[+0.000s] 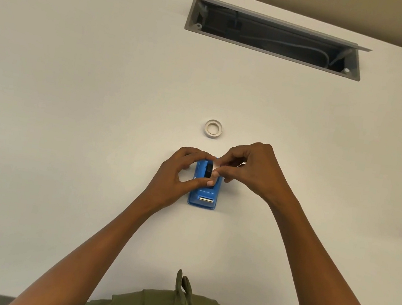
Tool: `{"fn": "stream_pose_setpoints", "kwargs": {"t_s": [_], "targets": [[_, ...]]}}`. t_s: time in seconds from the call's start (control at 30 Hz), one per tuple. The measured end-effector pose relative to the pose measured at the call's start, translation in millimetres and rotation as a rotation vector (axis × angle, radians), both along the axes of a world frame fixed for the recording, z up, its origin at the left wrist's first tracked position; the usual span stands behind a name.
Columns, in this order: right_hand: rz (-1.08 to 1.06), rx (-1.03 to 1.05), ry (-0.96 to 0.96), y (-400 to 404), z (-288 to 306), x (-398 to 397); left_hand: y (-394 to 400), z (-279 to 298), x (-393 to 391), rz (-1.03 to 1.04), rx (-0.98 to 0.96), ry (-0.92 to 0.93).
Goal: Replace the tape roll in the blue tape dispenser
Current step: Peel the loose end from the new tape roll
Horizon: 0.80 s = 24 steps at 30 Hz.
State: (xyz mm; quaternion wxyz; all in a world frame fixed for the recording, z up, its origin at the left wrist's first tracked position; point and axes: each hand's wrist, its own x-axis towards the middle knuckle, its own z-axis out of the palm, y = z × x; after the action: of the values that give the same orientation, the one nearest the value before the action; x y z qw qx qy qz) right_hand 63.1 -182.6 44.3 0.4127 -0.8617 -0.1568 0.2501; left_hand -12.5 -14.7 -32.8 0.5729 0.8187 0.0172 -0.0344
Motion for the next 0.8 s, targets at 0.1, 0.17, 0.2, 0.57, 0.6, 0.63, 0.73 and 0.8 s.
{"fn": "stream_pose_setpoints", "kwargs": {"t_s": [0.1, 0.17, 0.2, 0.57, 0.6, 0.63, 0.73, 0.8], "targets": [[-0.015, 0.007, 0.028, 0.7, 1.3, 1.4, -0.3, -0.9, 0.1, 0.003, 0.0, 0.006], [-0.019, 0.002, 0.033, 1.2, 1.3, 1.6, -0.6, -1.7, 0.3, 0.005, 0.001, 0.009], [-0.019, 0.0, 0.033, 1.3, 1.2, 1.4, -0.9, -1.9, 0.4, 0.006, 0.002, 0.009], [-0.078, 0.02, 0.027, -2.6, -2.4, -3.1, -0.2, -3.3, 0.1, 0.008, 0.0, -0.001], [-0.081, 0.027, 0.027, -3.8, -2.6, -4.1, -0.1, -3.0, 0.2, 0.01, -0.003, -0.002], [-0.079, 0.035, 0.018, -5.1, -2.8, -5.6, 0.0, -2.6, 0.5, 0.011, -0.004, -0.003], [-0.068, 0.062, -0.052, -7.9, -3.0, -12.4, 0.1, -1.2, 0.8, 0.006, -0.002, -0.008], [-0.043, 0.045, -0.123, -8.2, -3.3, -15.6, -0.2, -0.7, 0.2, 0.004, -0.003, -0.014]]}}
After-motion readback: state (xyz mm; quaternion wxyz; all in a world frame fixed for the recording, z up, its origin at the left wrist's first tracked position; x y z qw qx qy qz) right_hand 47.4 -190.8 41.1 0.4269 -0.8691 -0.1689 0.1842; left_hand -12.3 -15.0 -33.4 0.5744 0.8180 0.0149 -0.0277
